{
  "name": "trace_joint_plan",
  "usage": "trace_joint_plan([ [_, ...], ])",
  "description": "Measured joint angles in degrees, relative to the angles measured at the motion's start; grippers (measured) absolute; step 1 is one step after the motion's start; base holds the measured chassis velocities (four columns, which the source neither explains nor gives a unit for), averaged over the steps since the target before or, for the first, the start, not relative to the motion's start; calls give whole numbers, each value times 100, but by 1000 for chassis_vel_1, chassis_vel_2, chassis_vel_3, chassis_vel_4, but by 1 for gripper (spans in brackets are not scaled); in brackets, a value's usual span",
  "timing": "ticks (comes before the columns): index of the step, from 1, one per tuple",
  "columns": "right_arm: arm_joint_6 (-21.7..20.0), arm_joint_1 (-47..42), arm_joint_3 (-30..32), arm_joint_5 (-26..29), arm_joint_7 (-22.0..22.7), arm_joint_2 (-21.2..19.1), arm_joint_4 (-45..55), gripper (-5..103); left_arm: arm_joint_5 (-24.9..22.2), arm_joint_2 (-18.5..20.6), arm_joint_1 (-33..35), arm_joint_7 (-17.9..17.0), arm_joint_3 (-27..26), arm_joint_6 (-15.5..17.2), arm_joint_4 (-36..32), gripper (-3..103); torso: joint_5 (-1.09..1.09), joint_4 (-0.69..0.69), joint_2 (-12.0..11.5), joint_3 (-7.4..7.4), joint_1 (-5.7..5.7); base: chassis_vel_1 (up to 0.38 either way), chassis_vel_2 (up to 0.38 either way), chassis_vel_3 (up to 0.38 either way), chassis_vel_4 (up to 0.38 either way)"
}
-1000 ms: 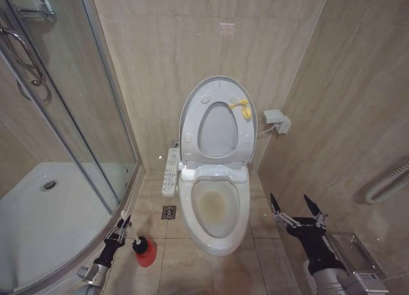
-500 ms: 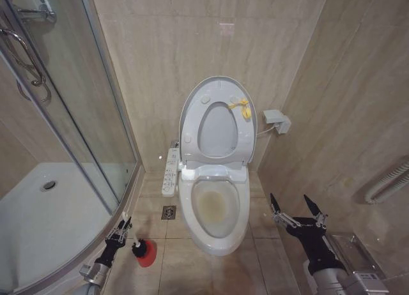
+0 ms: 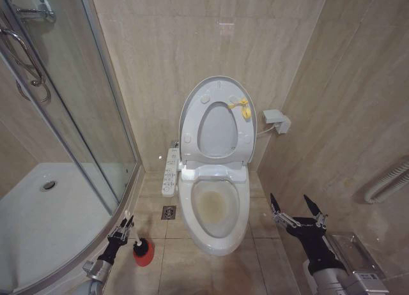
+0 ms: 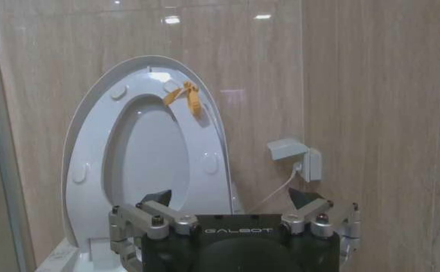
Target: Open the toilet lid, clean the toilet bowl with a toilet brush, close the toilet lid, and flush.
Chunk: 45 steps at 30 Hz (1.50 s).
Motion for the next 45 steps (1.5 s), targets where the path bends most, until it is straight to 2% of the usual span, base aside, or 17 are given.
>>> trace_joint_plan([
  [7,0,0,0,0,0,0,0,100,438,-112,-84,-5,25,-3,455,19,0,-1,0,0,0,0,0,0,0],
  [15,0,0,0,0,0,0,0,100,694,-228,-28,-106,64,-35,571,19,4,-1,1,-2,-1,0,0,0,0],
  [32,0,0,0,0,0,0,0,100,353,-206,336,-237,10,-14,238,19,0,0,0,0,1,0,0,0,0],
  [38,0,0,0,0,0,-1,0,100,353,-165,388,-538,52,44,160,19,-1,-4,0,0,1,0,0,0,0],
  [39,0,-2,0,0,1,-1,0,100,359,-163,396,-557,60,42,157,19,-12,7,-1,3,2,0,0,0,0],
  [40,0,-2,0,0,1,-1,0,100,359,-163,396,-557,60,42,157,19,-12,7,-1,3,2,0,0,0,0],
  [41,2,0,0,0,2,1,1,100,367,-155,391,-573,67,47,153,31,-9,-3,-1,2,2,0,0,0,0],
  [42,0,0,0,0,0,0,0,100,367,-140,383,-583,66,44,145,31,-1,0,-1,0,1,0,0,0,0],
  [45,-1,0,0,0,1,0,0,100,368,-138,383,-588,68,44,141,31,0,-1,-1,1,2,0,0,0,0],
])
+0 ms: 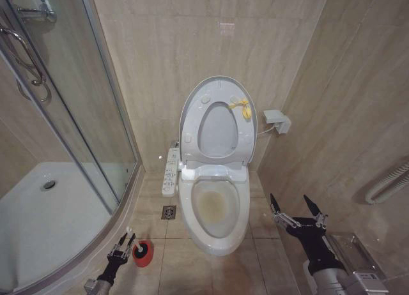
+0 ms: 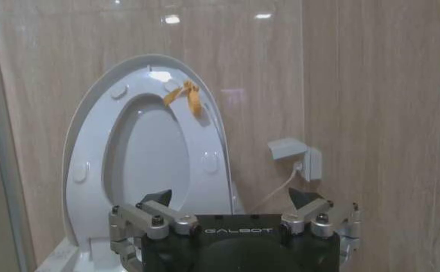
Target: Open the toilet lid, clean the toilet bowl with a toilet brush, close the toilet lid, and flush.
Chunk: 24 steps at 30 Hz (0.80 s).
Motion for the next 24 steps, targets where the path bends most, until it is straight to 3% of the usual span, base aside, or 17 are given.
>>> trace_joint_plan([
  [2,1,0,0,0,0,0,1,100,2,2,36,-1,3,-2,-35,31,-2,-1,0,-1,0,0,0,0,0],
  [3,1,0,0,0,0,0,1,100,2,4,62,-1,3,-4,-52,58,1,0,0,0,0,0,0,0,0],
  [10,1,0,0,0,0,0,1,100,-17,28,287,7,-26,-12,-368,58,0,1,0,-1,-1,0,0,0,0],
  [11,1,0,0,0,0,0,1,100,-35,29,342,6,-27,-12,-471,85,0,1,0,-1,-1,0,0,0,0],
  [18,1,0,0,0,0,0,1,100,-81,70,745,-298,-68,2,-1542,85,0,1,1,-1,-1,0,0,0,0],
  [19,0,0,0,0,0,0,1,100,-33,91,823,-389,-106,58,-1824,100,0,0,2,-1,-1,0,0,0,0],
  [24,1,0,0,0,-1,0,1,100,122,155,1134,-706,-332,491,-2932,100,0,-1,1,-1,-1,0,0,0,0],
])
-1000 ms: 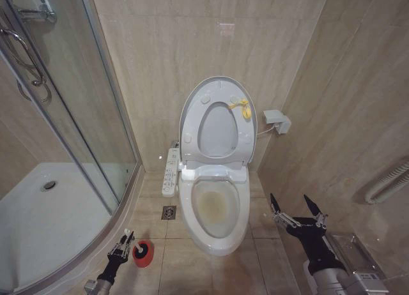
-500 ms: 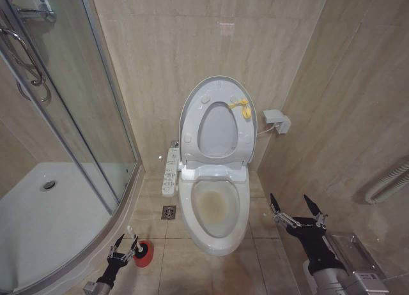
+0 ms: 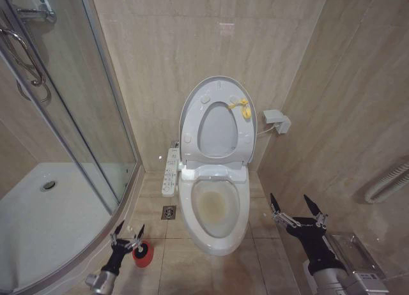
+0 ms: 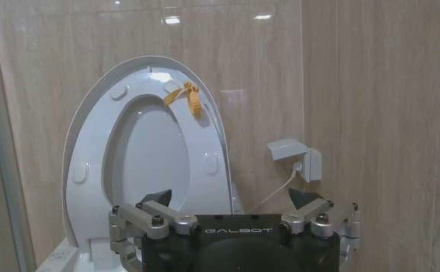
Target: Open the toilet lid, clean the toilet bowl with a toilet brush, close the toilet lid, and flush.
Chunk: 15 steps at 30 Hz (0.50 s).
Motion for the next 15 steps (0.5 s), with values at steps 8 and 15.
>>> trace_joint_plan([
  [8,0,0,0,0,1,0,0,100,276,155,417,-1052,-355,948,-2013,100,2,0,0,0,0,0,0,0,0],
  [15,0,0,0,0,0,0,0,100,448,263,662,-1994,-451,1707,-3387,100,1,1,0,0,0,0,0,0,0],
])
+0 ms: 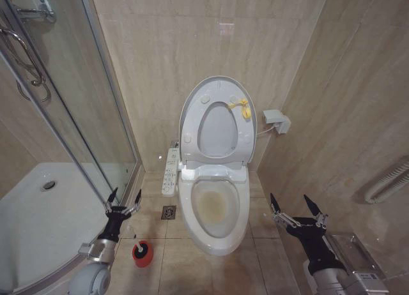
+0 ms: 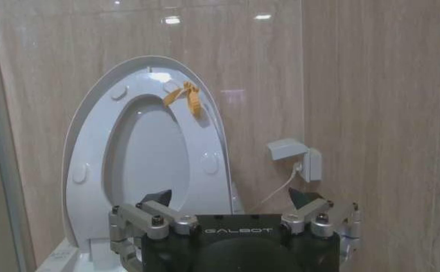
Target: Open the toilet lid, clean the toilet bowl with a toilet brush, close the toilet lid, and flush.
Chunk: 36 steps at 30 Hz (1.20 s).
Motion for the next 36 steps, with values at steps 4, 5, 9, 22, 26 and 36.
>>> trace_joint_plan([
  [4,0,0,0,0,1,0,0,100,72,20,175,-556,-8,573,-847,100,0,-1,0,0,0,0,0,0,0],
  [5,0,0,0,0,0,0,0,100,84,20,236,-736,-14,774,-1086,100,0,0,0,0,0,0,0,0,0],
  [9,0,0,0,0,0,0,0,100,130,68,525,-1120,-157,1388,-1748,100,0,-1,0,0,0,0,0,0,0],
  [22,0,0,0,0,0,-1,0,100,627,-198,1857,-1361,-835,2223,-2978,100,-1,0,0,0,0,0,0,0,0],
  [26,0,0,0,0,3,0,0,100,792,-383,2282,-1333,-1007,2270,-3324,100,0,0,0,0,0,0,0,0,0],
  [36,0,0,0,0,0,0,0,100,864,-755,2857,-1211,-1316,2184,-3920,100,0,-1,0,0,-1,0,0,0,0],
])
